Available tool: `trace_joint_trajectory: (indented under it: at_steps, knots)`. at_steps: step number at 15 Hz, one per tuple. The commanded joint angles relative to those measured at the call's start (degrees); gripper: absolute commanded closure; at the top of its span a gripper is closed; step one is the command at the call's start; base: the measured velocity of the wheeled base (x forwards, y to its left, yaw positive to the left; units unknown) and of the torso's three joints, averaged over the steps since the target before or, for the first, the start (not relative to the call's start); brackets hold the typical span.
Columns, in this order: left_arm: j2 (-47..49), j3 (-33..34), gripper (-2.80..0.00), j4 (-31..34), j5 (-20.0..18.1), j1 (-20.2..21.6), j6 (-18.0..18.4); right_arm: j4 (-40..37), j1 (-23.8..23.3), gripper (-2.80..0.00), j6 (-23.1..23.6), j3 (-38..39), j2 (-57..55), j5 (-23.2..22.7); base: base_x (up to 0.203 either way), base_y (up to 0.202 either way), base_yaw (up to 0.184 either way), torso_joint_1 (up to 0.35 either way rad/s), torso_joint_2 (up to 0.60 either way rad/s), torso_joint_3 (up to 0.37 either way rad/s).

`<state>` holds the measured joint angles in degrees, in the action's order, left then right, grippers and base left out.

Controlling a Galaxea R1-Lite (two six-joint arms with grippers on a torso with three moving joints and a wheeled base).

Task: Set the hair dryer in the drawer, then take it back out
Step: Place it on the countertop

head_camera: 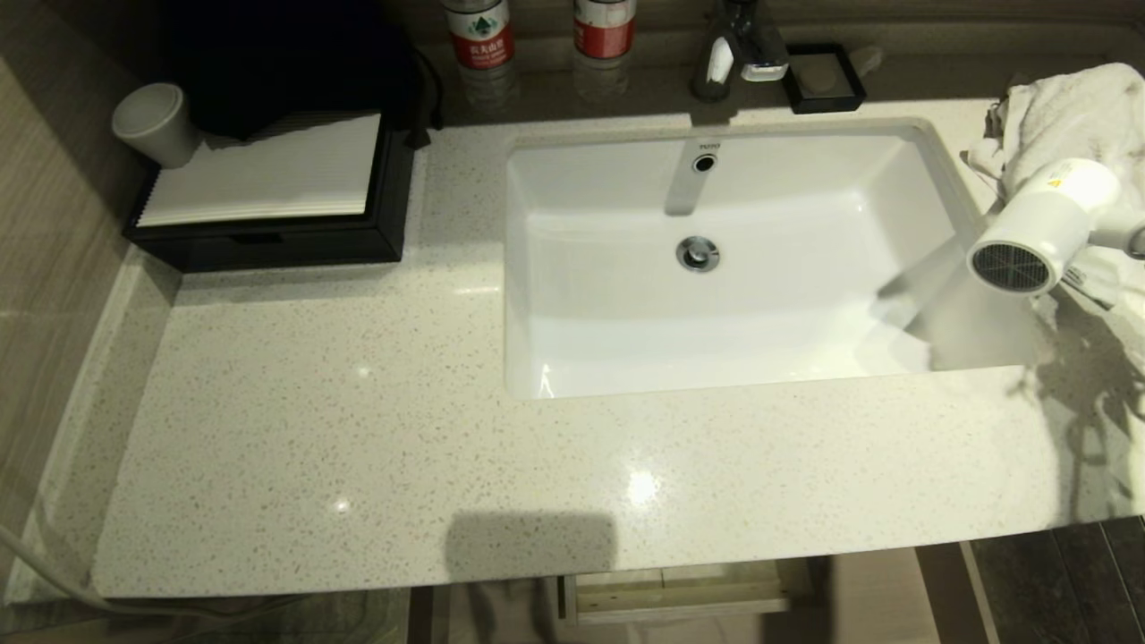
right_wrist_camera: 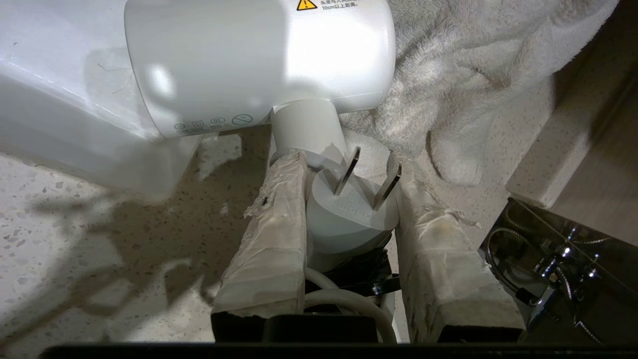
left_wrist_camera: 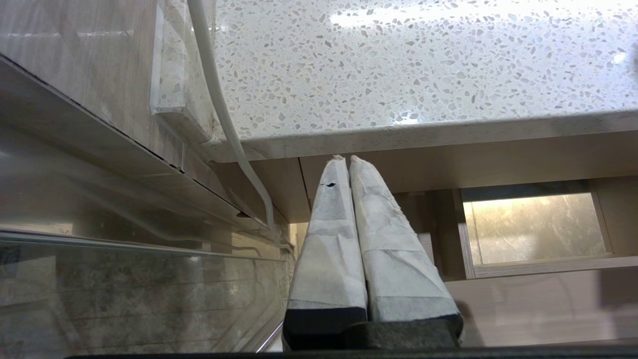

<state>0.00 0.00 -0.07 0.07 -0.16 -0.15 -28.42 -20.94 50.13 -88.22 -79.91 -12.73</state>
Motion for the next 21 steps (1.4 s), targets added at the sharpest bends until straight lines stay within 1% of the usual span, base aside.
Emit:
trace_joint_trajectory:
  at_steps: [1, 7, 14, 21]
  knots:
    - [0.0, 0.09, 0.0, -0.01, 0.01, -0.02, -0.03, -0.15, -0.48, 0.0, 0.27, 0.06, -1.72, -0.11, 0.0, 0.0, 0.0, 0.0, 0.0, 0.0]
    - [0.0, 0.01, 0.0, -0.01, 0.01, -0.02, 0.01, -0.31, -2.69, 0.0, 0.41, -1.57, -4.88, -0.19, 0.0, 0.0, 0.0, 0.0, 0.0, 0.0]
    - [0.0, 0.09, 0.0, -0.01, 0.01, -0.02, -0.03, -1.9, -5.78, 0.0, 0.41, -1.69, -8.35, -0.11, 0.0, 0.0, 0.0, 0.0, 0.0, 0.0]
    - [0.0, 0.0, 0.0, -0.01, 0.01, -0.02, -0.03, -1.16, -6.48, 0.0, 0.67, -2.57, -10.53, -0.19, 0.0, 0.0, 0.0, 0.0, 0.0, 0.0]
